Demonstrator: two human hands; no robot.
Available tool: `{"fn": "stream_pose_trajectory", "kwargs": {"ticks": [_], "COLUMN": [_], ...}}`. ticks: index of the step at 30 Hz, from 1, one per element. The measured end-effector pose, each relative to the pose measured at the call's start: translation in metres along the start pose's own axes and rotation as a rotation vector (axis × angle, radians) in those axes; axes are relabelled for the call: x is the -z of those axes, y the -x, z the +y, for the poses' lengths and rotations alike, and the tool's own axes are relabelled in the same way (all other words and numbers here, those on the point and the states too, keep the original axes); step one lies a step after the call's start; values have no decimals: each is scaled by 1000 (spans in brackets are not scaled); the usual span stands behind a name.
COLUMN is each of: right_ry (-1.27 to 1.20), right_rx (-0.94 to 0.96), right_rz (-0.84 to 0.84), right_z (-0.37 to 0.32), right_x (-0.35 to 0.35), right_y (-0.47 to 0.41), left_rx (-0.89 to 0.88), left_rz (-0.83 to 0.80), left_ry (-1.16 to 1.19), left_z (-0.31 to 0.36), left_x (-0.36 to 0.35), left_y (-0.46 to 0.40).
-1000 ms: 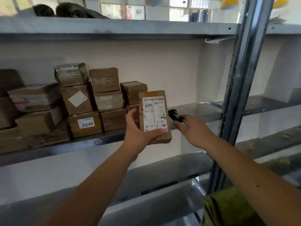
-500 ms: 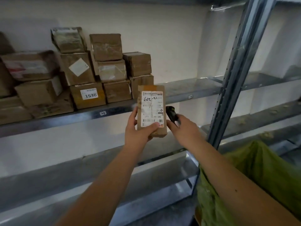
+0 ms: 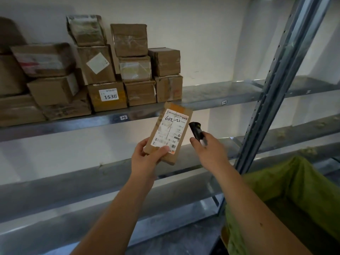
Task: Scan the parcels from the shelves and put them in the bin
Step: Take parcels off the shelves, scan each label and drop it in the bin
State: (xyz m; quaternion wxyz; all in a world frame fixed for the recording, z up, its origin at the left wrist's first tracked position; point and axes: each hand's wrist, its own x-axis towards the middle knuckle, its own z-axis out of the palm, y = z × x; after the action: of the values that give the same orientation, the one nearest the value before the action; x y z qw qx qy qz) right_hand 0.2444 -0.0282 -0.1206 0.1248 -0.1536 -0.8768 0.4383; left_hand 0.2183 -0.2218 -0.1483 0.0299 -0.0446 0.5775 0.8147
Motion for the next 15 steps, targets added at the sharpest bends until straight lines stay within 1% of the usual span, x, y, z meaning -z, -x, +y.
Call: {"fn": "stream_pose_trajectory", "kwargs": {"ticks": [5, 8, 11, 15], "right_ry": [-1, -19, -20, 20], "right_rx": [-18, -22, -13, 11], "right_rz": [40, 31, 23, -10], "right_z": [13, 18, 18, 15], "right_x": [4, 6, 5, -1], "right_y": [-6, -9, -11, -9], "left_rx": [31, 74, 85, 71], "left_rz": [-62, -55, -14, 93], "left_ry": [132, 183, 195, 209], "left_z": [9, 11, 9, 8], "left_x": [14, 20, 19, 15], "left_y": [-6, -9, -12, -18]}}
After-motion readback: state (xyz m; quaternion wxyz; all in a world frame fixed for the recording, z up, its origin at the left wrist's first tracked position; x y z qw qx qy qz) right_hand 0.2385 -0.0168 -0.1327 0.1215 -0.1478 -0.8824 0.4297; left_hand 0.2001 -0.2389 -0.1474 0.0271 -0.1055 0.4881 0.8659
